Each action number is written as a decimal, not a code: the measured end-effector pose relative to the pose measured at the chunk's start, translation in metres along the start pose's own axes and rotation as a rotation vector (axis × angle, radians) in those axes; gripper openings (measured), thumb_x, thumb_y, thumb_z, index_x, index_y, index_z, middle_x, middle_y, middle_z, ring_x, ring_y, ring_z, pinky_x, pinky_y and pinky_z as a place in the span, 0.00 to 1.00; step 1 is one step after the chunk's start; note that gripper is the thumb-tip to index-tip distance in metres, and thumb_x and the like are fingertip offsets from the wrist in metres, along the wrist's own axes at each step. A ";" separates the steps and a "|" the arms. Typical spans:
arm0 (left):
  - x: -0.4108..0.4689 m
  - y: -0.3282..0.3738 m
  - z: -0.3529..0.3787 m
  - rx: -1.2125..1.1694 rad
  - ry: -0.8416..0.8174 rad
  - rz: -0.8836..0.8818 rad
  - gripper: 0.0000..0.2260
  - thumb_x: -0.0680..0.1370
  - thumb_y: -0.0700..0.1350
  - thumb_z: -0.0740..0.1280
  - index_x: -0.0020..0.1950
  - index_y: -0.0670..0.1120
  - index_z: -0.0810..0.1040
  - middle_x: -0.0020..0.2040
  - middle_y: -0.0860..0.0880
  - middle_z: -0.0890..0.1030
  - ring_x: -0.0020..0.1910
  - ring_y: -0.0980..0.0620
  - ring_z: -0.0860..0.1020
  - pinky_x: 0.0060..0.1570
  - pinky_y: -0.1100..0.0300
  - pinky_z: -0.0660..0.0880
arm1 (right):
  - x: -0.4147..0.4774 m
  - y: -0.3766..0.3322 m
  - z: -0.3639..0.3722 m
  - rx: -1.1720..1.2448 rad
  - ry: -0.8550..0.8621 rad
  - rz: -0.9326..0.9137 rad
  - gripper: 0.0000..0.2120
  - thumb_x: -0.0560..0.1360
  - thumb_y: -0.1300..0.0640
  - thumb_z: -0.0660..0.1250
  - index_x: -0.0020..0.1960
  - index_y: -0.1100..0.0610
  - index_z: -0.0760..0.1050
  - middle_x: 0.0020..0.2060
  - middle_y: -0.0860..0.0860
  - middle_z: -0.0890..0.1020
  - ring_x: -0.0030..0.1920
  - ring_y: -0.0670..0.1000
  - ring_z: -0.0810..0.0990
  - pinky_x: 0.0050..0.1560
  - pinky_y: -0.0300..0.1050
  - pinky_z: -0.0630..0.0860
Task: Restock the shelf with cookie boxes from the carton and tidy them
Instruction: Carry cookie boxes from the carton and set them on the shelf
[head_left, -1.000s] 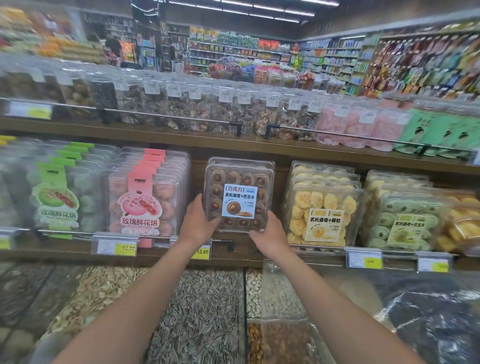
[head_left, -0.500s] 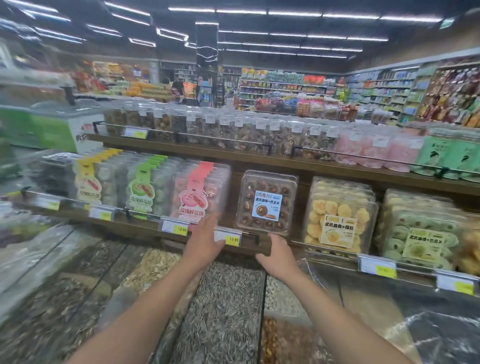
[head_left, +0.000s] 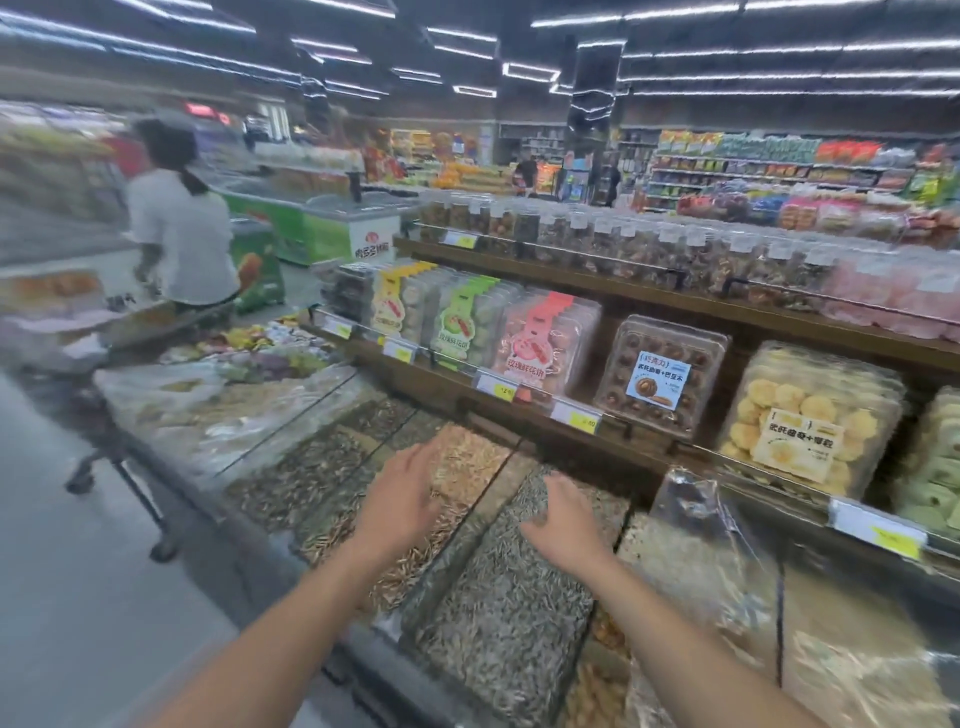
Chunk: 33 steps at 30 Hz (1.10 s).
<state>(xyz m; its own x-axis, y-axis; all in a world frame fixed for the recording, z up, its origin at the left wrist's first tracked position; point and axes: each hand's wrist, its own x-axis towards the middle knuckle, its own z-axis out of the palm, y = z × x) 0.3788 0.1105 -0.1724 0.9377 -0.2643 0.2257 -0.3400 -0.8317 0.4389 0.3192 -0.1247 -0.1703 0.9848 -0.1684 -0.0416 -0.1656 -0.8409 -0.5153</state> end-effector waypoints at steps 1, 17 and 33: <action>-0.016 -0.012 -0.006 0.034 0.007 -0.016 0.37 0.79 0.53 0.73 0.84 0.52 0.59 0.83 0.48 0.64 0.82 0.47 0.63 0.80 0.50 0.60 | -0.006 -0.010 0.011 0.004 -0.019 -0.020 0.39 0.81 0.48 0.69 0.84 0.57 0.54 0.84 0.53 0.55 0.83 0.56 0.54 0.82 0.51 0.56; -0.234 -0.222 -0.088 0.253 -0.077 -0.412 0.36 0.82 0.56 0.69 0.85 0.53 0.55 0.86 0.48 0.54 0.85 0.44 0.51 0.81 0.39 0.55 | -0.075 -0.182 0.190 -0.161 -0.309 -0.444 0.41 0.78 0.46 0.69 0.84 0.56 0.54 0.83 0.55 0.55 0.83 0.58 0.54 0.82 0.55 0.54; -0.338 -0.417 -0.101 0.236 -0.245 -0.523 0.35 0.83 0.57 0.67 0.85 0.53 0.54 0.86 0.47 0.54 0.85 0.44 0.51 0.82 0.42 0.52 | -0.115 -0.297 0.394 -0.217 -0.558 -0.369 0.39 0.78 0.45 0.69 0.83 0.53 0.57 0.83 0.53 0.58 0.83 0.56 0.54 0.81 0.55 0.58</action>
<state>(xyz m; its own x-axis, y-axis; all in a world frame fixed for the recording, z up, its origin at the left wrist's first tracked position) 0.1965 0.5964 -0.3439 0.9745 0.1262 -0.1856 0.1675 -0.9593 0.2272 0.2755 0.3473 -0.3492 0.8483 0.3883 -0.3599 0.2356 -0.8857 -0.4001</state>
